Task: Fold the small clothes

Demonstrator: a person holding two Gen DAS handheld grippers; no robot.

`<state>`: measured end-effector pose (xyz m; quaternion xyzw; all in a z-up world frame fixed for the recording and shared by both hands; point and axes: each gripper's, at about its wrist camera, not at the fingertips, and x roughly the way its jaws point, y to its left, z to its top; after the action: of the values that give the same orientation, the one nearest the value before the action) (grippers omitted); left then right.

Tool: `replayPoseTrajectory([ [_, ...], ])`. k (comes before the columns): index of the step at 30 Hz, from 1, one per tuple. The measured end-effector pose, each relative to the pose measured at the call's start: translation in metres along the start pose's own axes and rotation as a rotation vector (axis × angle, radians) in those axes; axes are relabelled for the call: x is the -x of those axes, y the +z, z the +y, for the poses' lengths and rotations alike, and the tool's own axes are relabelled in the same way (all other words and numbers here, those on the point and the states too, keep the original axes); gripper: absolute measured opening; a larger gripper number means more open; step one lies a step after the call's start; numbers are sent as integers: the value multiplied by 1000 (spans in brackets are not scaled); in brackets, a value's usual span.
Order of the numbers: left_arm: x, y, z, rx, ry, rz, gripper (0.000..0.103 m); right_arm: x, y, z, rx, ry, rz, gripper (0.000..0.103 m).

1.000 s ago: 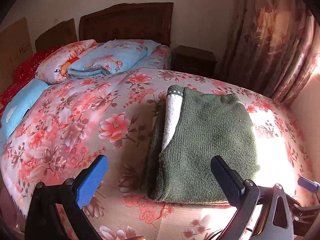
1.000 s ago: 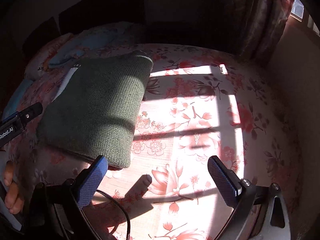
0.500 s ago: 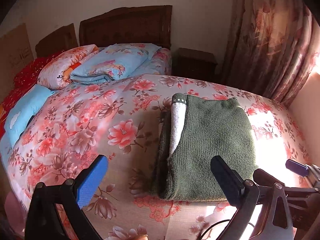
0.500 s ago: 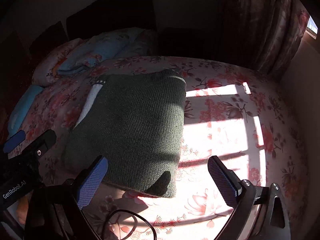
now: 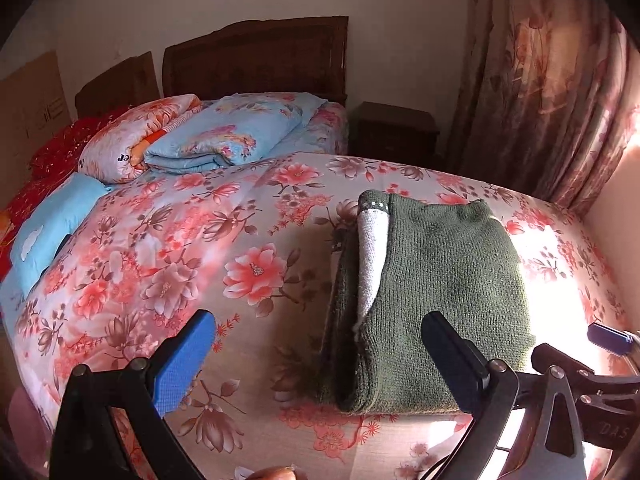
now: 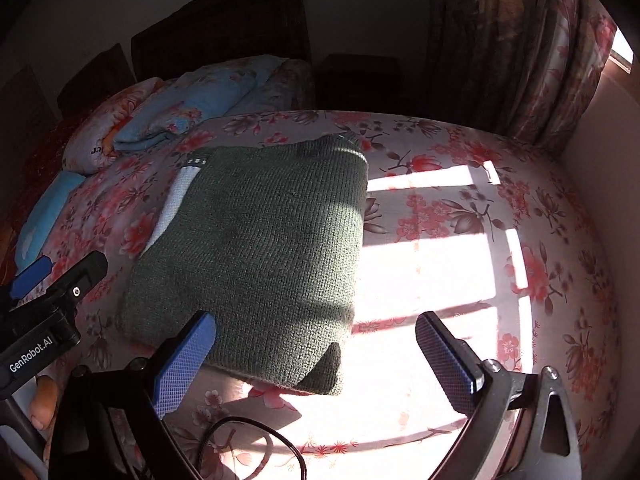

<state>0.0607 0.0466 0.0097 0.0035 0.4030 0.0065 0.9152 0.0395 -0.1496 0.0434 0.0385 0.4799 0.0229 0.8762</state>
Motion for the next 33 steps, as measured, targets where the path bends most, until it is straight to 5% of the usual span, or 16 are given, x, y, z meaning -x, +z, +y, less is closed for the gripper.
replayPoseTrajectory([
  [7,-21,-1,4,34,-93,87,103,-3,0,-2,-3,9,5,102],
  [12,-23,-3,-1,18,-6,83,103,-6,0,-3,-1,13,16,102],
  [19,-25,-11,-24,-151,133,95,103,-4,1,-2,-3,24,7,102],
  [24,-27,-8,-14,-58,-133,123,103,-4,0,-9,-19,21,8,102],
  [29,-30,-3,-12,-33,-124,96,103,-5,-2,-16,-34,18,10,102],
  [33,-25,-4,-11,-20,-43,26,103,-5,-1,-14,-27,25,6,102],
])
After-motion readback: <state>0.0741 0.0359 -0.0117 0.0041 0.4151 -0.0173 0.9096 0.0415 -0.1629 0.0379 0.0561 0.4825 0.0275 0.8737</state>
